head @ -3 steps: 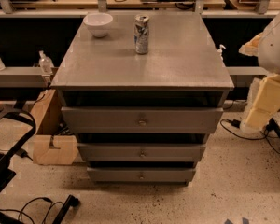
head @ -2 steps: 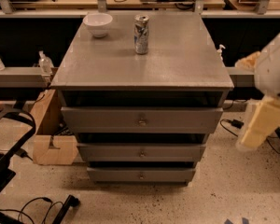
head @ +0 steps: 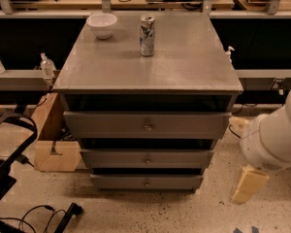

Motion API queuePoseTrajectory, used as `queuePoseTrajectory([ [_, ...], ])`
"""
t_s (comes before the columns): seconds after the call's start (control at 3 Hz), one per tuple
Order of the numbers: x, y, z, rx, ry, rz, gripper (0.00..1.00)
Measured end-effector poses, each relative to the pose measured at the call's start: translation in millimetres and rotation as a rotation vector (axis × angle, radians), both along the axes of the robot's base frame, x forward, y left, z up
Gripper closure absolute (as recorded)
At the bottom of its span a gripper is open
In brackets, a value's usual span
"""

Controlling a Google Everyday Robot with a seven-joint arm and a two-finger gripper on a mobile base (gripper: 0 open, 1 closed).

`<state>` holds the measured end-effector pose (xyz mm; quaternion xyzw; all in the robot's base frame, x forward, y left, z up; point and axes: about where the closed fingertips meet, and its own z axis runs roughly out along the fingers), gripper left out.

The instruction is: Open middle drawer

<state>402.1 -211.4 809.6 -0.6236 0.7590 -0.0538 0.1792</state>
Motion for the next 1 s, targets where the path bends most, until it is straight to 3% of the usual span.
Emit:
queuePoseTrajectory([
  [0.33, 8, 0, -68, 0.015, -0.009, -0.022, 0.00],
  [0.67, 56, 7, -89, 0.093, -0.107, -0.075, 0.00],
  [1.0, 74, 10, -84, 0.118, -0.173, -0.086, 0.00],
])
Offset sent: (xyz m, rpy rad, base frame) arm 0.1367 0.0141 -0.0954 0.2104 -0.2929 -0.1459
